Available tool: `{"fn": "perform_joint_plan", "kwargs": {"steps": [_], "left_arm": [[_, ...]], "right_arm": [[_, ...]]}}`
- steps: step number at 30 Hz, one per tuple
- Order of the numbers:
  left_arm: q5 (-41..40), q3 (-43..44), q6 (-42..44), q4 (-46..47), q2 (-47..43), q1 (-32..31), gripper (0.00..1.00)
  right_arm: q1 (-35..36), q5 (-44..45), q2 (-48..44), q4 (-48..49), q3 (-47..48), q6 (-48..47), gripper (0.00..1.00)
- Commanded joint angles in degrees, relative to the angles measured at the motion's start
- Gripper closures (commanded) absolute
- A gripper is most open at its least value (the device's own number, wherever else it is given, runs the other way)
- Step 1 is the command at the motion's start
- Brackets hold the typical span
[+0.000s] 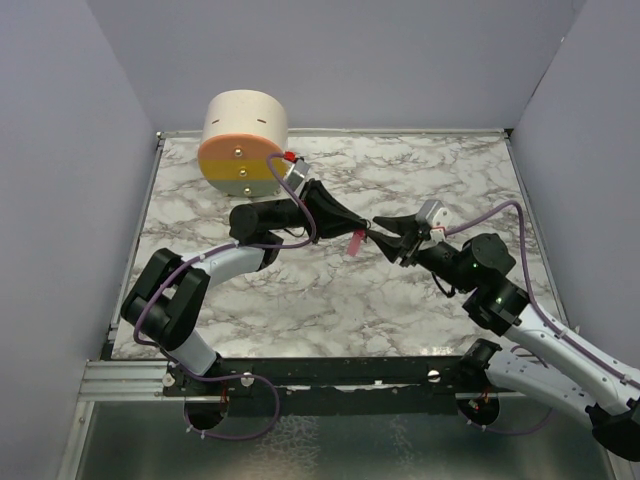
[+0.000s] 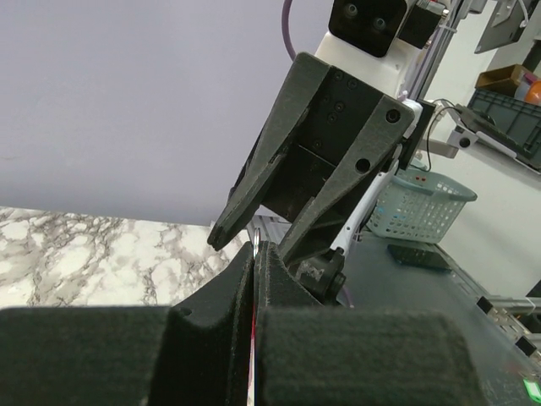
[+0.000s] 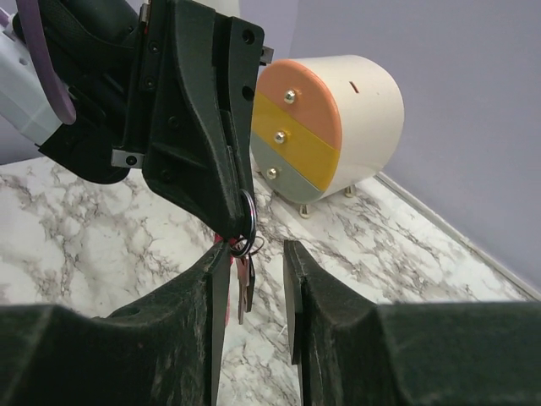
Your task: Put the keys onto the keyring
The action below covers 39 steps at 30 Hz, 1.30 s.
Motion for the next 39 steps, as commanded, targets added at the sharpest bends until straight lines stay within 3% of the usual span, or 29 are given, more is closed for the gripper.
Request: {"fn": "perform_joint_plan", "kwargs": {"steps": [1,19,26,32,33,36,39], "left_arm": [[2.12,1.84,-0.32,12.89,-1.46,-0.12,1.0],[5.23,2.43,-0.68,12.89,-1.0,-1.25,1.0],[6.17,2.45,-0.85,12.87,-0.72,-1.7,1.0],[5.8,2.78,-1.6,12.8,-0.19,-1.7,1.0],[5.64,2.87,-1.71,12.78,-0.11,-1.7,0.99],[5.02,2.89,-1.95,12.76,0.08,-1.7,0.81],[4.8,2.97,-1.95,12.8,0.03,-1.7,0.69]], "right_arm": [[0.27,-1.8,0.52,0.28,2.02,-0.03,0.69],[0.33,-1.8,0.67,1.22,2.09,-1.37,0.77],[0.32,-1.42,0.65,1.1,2.33,-1.84,0.93],[0.33,-0.03,-0.1,0.93,1.9,-1.76,0.97],[0.34,0.27,-0.31,0.9,1.89,-1.76,0.98],[0.32,1.05,-0.6,0.03,1.97,-1.67,0.99],[0.29,1.72,-0.62,-0.69,2.12,-1.67,0.99]]}}
